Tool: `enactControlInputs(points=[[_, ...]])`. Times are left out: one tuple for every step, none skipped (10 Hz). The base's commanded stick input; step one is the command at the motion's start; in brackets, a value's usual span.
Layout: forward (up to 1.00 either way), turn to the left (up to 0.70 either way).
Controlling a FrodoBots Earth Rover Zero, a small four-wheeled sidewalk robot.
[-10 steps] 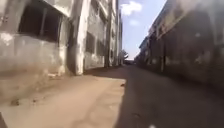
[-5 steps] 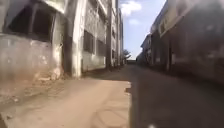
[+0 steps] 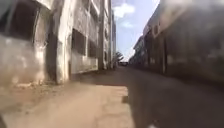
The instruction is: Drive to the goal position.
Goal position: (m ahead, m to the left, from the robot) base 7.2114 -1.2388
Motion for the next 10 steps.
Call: enactControlInputs(points=[[1.0, 0.0], [1.0, 0.0], [1.0, 0.0], [1.0, 0.0], [1.0, 0.0], [1.0, 0.0], [1.0, 0.0], [1.0, 0.0], [1.0, 0.0], [1.0, 0.0]])
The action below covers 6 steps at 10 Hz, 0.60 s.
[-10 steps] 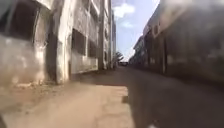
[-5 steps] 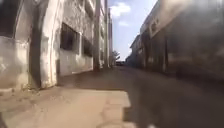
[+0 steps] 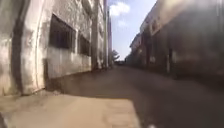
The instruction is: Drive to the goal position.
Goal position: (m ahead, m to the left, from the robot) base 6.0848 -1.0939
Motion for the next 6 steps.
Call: enactControlInputs(points=[[1.0, 0.0], [1.0, -0.03], [1.0, -0.11], [1.0, -0.18], [1.0, -0.26], [1.0, 0.0]])
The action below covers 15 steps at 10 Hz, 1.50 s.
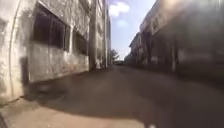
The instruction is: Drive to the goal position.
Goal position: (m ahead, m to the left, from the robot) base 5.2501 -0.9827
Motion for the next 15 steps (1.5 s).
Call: enactControlInputs(points=[[1.0, 0.0], [1.0, 0.0], [1.0, 0.0], [1.0, 0.0], [1.0, 0.0], [1.0, 0.0], [1.0, 0.0], [1.0, 0.0], [1.0, 0.0], [1.0, 0.0], [1.0, 0.0], [1.0, 0.0], [1.0, 0.0], [1.0, 0.0], [1.0, 0.0]])
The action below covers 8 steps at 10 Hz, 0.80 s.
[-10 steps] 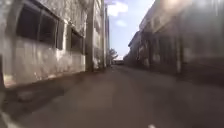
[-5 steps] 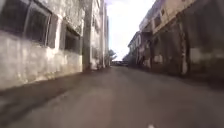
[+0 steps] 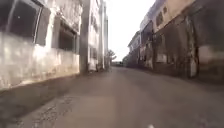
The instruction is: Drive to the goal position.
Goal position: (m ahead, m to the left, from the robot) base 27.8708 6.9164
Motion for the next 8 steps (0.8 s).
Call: enactControlInputs(points=[[1.0, 0.0], [1.0, 0.0], [1.0, 0.0], [1.0, 0.0], [1.0, 0.0], [1.0, -0.08], [1.0, -0.17], [1.0, -0.26]])
